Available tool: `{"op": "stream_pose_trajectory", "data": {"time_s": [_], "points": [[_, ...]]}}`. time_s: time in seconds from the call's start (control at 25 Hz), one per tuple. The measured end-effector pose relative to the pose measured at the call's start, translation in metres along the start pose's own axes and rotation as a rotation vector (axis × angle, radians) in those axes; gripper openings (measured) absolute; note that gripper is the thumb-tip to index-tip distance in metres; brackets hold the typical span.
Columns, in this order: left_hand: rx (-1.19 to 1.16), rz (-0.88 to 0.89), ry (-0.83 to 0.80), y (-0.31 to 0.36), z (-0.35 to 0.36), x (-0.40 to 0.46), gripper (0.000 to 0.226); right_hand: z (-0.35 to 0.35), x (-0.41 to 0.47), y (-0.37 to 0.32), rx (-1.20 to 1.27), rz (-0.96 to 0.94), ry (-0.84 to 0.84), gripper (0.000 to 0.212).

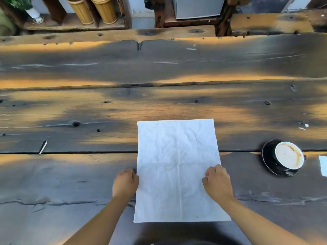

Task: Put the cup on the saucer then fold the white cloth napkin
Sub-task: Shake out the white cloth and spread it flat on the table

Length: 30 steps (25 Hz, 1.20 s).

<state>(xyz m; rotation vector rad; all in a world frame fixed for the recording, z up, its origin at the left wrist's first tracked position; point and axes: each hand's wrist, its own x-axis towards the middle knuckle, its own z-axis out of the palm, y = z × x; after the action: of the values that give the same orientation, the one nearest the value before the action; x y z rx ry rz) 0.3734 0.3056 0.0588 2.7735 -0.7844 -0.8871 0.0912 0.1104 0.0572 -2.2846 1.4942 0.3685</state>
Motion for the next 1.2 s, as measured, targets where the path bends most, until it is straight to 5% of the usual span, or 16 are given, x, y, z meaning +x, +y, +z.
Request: {"op": "stream_pose_trajectory", "data": {"time_s": [0.16, 0.4, 0.68, 0.92, 1.2], "points": [[0.082, 0.269, 0.265, 0.034, 0.004, 0.057, 0.020, 0.014, 0.058, -0.066, 0.052, -0.296, 0.162, 0.025], [0.217, 0.571, 0.244, 0.051, 0.013, 0.126, 0.052, 0.031, 0.128, -0.169, 0.070, -0.517, 0.117, 0.050], [0.194, 0.580, 0.267, 0.058, 0.025, 0.158, 0.054, 0.054, 0.165, -0.203, 0.006, -0.581, 0.140, 0.053], [0.301, 0.529, 0.254, 0.059, 0.028, 0.158, 0.063, 0.051, 0.169, -0.180, -0.058, -0.567, 0.163, 0.061], [0.348, 0.521, 0.222, 0.060, 0.025, 0.158, 0.071, 0.012, 0.185, -0.038, -0.102, -0.380, 0.183, 0.069]]}}
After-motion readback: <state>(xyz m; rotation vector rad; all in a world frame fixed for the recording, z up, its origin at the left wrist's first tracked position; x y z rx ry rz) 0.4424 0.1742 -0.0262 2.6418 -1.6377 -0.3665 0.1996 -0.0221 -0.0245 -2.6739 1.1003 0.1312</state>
